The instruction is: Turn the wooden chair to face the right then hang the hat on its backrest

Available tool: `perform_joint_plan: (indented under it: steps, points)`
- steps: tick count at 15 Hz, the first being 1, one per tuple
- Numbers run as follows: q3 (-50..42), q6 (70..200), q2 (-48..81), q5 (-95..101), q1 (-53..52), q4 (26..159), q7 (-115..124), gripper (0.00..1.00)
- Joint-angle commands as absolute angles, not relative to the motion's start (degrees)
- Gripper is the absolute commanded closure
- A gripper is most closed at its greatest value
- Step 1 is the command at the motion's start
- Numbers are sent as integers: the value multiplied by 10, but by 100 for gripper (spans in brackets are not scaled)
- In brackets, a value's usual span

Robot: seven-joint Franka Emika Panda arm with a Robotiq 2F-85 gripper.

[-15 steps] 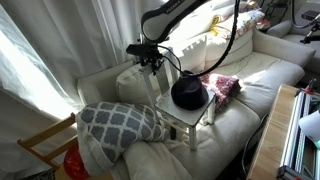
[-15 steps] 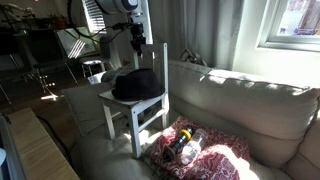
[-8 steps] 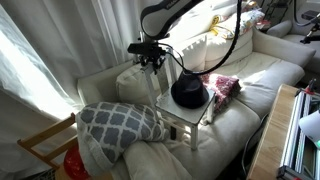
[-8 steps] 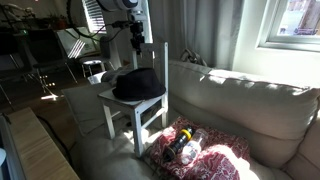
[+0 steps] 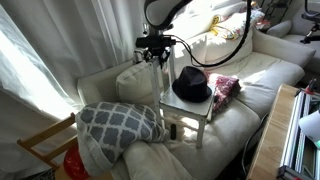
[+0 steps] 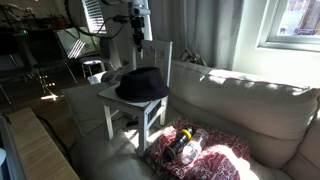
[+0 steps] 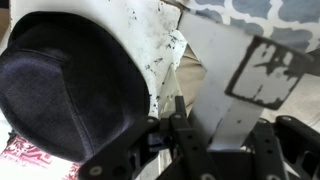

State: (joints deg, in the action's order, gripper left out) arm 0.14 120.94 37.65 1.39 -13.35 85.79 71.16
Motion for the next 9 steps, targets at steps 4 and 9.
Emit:
perform_joint_plan:
  steps: [4,9]
  points:
    - [10,1178,271,27,-122,901,573,93]
    - [18,1194,239,30,-131,931,490,93]
